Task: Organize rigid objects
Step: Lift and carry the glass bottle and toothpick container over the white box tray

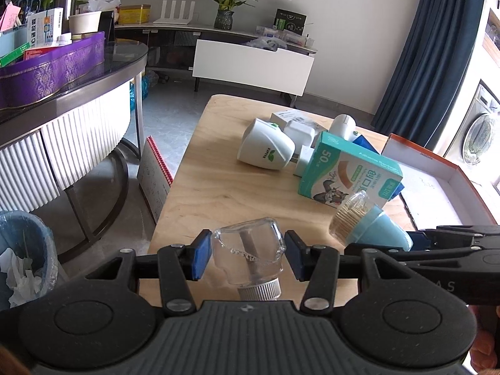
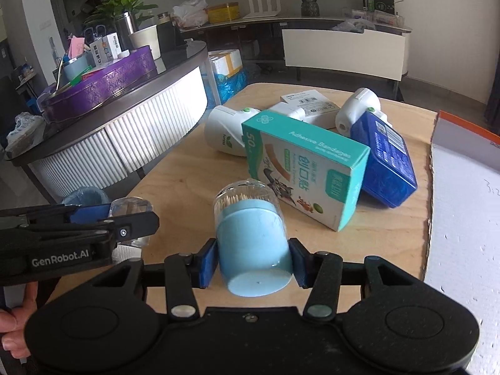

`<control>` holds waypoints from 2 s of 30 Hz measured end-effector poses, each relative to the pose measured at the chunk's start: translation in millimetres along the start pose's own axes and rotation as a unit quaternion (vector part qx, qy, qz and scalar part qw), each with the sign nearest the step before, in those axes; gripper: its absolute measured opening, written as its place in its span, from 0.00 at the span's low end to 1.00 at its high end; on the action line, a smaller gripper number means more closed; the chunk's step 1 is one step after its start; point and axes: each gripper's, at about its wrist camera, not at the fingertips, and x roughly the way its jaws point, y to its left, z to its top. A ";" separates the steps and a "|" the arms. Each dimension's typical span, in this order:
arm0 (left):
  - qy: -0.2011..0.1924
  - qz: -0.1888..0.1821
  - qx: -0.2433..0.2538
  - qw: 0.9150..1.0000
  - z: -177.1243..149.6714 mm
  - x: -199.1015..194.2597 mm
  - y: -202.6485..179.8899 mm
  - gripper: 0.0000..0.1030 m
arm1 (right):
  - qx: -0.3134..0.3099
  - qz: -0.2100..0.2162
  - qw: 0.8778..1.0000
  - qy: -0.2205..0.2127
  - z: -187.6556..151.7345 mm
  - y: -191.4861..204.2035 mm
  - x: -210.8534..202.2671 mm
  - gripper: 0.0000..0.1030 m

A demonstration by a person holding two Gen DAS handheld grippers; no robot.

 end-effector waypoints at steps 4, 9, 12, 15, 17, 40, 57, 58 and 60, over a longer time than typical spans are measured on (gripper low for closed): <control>0.003 -0.015 0.007 1.000 -0.4 -3.3 -11.7 0.49 | 0.020 -0.018 1.000 -0.012 -12.3 -10.5 -23.3 0.57; 0.005 -0.025 0.031 0.999 -1.1 -8.3 -35.3 0.49 | 0.045 -0.035 0.998 -0.036 -17.8 -23.7 -49.4 0.57; 0.004 -0.031 0.038 0.999 2.3 -11.2 -48.2 0.48 | 0.052 -0.052 0.996 -0.054 -16.4 -30.0 -66.5 0.57; 0.005 -0.041 0.041 0.998 7.9 -13.4 -60.6 0.48 | 0.063 -0.063 0.994 -0.068 -14.2 -37.2 -80.6 0.57; 0.003 -0.048 0.045 0.998 11.6 -14.2 -68.9 0.48 | 0.075 -0.069 0.992 -0.076 -13.0 -43.3 -88.6 0.57; -0.005 -0.109 0.125 0.986 41.6 -0.7 -169.1 0.47 | 0.156 -0.135 0.967 -0.146 -23.2 -117.9 -156.1 0.57; -0.007 -0.126 0.140 0.982 52.7 20.5 -212.9 0.47 | 0.166 -0.173 0.956 -0.168 -23.1 -159.4 -177.2 0.57; -0.008 -0.126 0.139 0.982 53.7 21.4 -214.0 0.47 | 0.166 -0.174 0.956 -0.168 -22.5 -161.0 -177.5 0.57; -0.010 -0.126 0.137 0.983 55.7 23.0 -217.1 0.47 | 0.165 -0.175 0.956 -0.168 -21.1 -164.5 -178.3 0.57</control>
